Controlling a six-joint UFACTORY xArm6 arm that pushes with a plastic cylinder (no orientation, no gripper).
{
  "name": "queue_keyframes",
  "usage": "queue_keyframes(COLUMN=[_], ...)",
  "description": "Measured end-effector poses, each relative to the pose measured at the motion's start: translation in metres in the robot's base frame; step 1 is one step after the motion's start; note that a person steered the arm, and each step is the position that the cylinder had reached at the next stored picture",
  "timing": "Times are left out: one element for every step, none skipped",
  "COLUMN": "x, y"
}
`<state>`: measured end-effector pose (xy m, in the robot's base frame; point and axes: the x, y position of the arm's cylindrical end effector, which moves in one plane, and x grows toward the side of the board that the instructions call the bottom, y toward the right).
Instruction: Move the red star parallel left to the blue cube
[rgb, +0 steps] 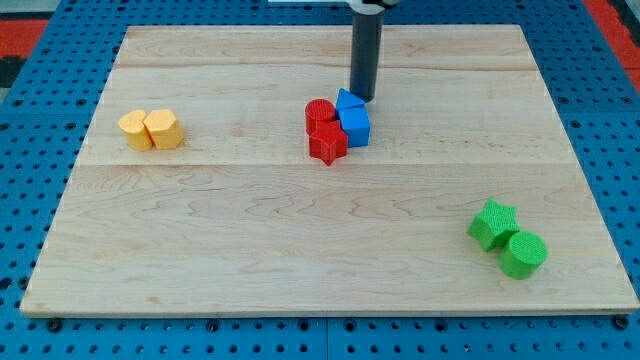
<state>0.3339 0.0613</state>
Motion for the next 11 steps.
queue_keyframes(x=[0.016, 0.078, 0.076, 0.076, 0.076, 0.096, 0.108, 0.087, 0.079, 0.088, 0.107], y=[0.077, 0.083, 0.005, -0.031, -0.038, -0.016, -0.022, -0.056, -0.085, -0.077, -0.099])
